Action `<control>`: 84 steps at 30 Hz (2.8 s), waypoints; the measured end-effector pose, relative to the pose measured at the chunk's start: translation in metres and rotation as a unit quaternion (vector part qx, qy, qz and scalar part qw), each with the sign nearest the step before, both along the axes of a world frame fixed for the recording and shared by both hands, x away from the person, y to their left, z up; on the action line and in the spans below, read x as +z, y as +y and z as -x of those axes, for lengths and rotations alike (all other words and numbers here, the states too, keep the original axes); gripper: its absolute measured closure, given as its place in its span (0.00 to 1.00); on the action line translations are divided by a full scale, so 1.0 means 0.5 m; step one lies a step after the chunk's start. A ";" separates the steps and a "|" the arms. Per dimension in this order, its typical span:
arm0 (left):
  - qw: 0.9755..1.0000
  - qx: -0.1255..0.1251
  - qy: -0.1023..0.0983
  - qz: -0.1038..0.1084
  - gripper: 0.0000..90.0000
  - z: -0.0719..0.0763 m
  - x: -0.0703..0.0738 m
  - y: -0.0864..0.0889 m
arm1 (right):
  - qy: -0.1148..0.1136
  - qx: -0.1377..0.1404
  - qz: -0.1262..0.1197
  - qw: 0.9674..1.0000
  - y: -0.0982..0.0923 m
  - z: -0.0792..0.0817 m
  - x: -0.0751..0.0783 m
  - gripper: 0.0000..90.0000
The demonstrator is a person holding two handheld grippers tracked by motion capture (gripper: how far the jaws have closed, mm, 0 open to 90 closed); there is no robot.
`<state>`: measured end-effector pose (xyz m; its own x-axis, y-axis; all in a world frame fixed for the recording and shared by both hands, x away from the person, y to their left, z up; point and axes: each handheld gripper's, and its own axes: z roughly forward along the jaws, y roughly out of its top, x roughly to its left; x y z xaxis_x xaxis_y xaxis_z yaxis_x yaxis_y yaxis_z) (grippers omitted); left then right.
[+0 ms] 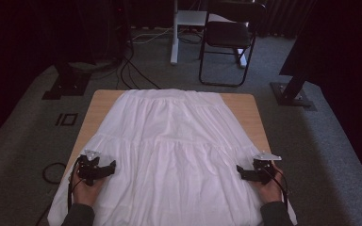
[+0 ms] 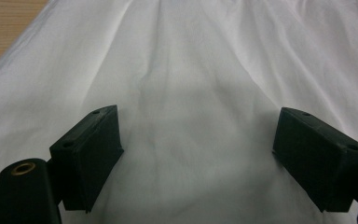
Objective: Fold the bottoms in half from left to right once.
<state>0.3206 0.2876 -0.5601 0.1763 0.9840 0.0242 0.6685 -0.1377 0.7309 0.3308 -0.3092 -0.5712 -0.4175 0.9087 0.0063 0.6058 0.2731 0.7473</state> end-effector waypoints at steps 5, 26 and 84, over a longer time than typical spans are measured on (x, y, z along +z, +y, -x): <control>1.000 0.001 0.000 0.001 0.17 0.000 0.000 0.000 | 0.000 0.000 0.000 1.000 0.000 0.000 0.000 0.14; 1.000 -0.008 -0.019 -0.014 0.39 0.038 0.084 0.104 | -0.001 -0.004 -0.002 1.000 0.001 0.003 0.000 0.15; 0.994 0.005 -0.007 -0.107 0.97 0.025 0.079 0.142 | 0.025 -0.087 0.022 0.996 -0.098 0.037 0.018 0.40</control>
<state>0.3079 0.3586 -0.5207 0.1655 0.9575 0.2361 0.6607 -0.2853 0.6943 0.3123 -0.3582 -0.5621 -0.2546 0.9669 -0.0190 0.6832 0.1937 0.7041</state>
